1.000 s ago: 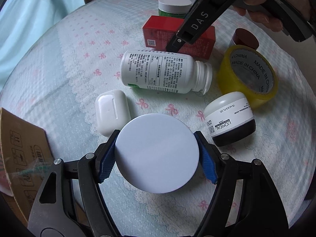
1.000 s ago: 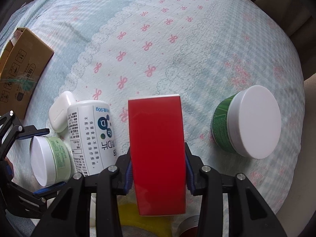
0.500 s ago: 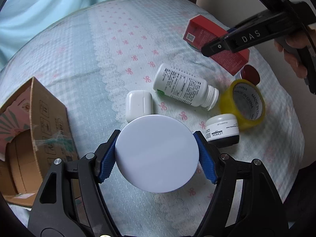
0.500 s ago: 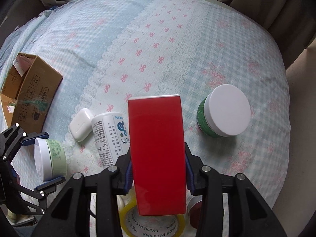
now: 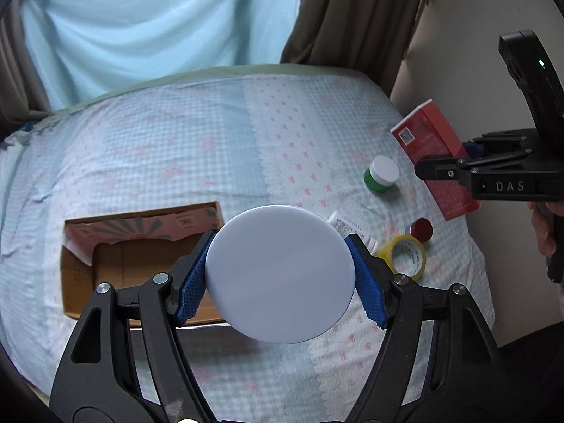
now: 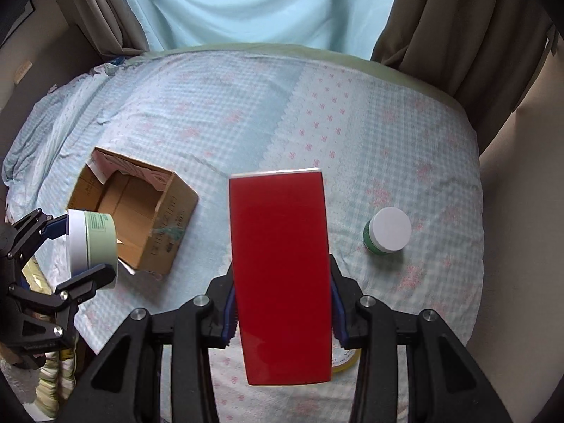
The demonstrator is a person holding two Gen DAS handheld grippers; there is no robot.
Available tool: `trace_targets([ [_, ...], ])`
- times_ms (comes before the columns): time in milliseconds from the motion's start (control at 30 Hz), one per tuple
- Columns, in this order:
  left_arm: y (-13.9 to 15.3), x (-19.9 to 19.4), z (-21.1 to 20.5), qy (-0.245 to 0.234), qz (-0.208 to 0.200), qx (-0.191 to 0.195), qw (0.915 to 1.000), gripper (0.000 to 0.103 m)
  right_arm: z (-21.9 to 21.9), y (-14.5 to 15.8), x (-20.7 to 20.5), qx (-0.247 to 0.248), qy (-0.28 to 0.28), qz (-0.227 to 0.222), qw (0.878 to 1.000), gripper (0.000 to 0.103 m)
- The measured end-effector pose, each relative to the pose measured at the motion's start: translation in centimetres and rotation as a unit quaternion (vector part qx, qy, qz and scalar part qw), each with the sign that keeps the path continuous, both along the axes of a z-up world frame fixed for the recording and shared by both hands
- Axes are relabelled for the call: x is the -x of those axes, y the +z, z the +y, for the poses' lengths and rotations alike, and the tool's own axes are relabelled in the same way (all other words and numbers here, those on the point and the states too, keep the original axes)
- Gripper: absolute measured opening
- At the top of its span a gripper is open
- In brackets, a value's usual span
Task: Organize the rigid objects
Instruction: 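Carry white jar with left tool while right tool carries red box to cardboard box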
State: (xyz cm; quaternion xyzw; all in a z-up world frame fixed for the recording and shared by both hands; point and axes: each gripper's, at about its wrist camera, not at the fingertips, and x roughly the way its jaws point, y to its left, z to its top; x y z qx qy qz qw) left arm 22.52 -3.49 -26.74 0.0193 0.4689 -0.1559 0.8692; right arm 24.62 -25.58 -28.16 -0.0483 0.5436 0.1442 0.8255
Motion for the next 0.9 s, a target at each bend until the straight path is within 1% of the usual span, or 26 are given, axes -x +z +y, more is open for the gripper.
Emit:
trace_targets([
  [67,2.0,0.1,2.2,0.017,-0.011,-0.001,0.9998,0.07,1.7,1.8,0.7,-0.009,0.005,-0.009,1.0,0.038],
  [167,4.4,0.2,6.0,0.039,-0.015,0.004,0.9991,0.07,4.5,4.0,1.4,-0.024,0.012,-0.018,0.999,0.038],
  [233,5.3,0.1,8.7,0.05,-0.015,0.009,0.9986,0.07,6.4,5.2,1.8,-0.034,0.014,-0.021,0.999,0.038],
  [300,5.9,0.1,11.3,0.055,-0.018,0.005,0.9983,0.07,8.5,6.1,2.0,-0.043,0.011,-0.025,0.999,0.038],
  [400,5.9,-0.2,15.1,0.06,-0.016,0.0,0.9981,0.07,11.7,6.6,2.2,-0.055,-0.004,-0.023,0.998,0.038],
  [533,5.2,-1.2,19.8,0.054,-0.001,-0.001,0.9986,0.07,16.6,6.3,1.9,-0.068,-0.025,-0.013,0.997,0.038],
  [633,4.2,-2.2,22.6,0.043,0.011,-0.005,0.999,0.07,20.0,5.3,1.5,-0.086,-0.051,0.002,0.995,0.038],
  [667,3.8,-2.6,23.3,0.04,0.013,-0.011,0.999,0.07,21.0,5.0,1.4,-0.093,-0.06,0.008,0.994,0.039],
  [733,2.8,-3.5,24.7,0.035,0.022,-0.024,0.9989,0.07,22.8,3.8,0.9,-0.103,-0.081,0.022,0.991,0.038],
  [900,-0.7,-6.2,27.1,0.008,0.053,-0.034,0.998,0.07,26.0,0.5,0.0,-0.128,-0.138,0.053,0.981,0.038],
])
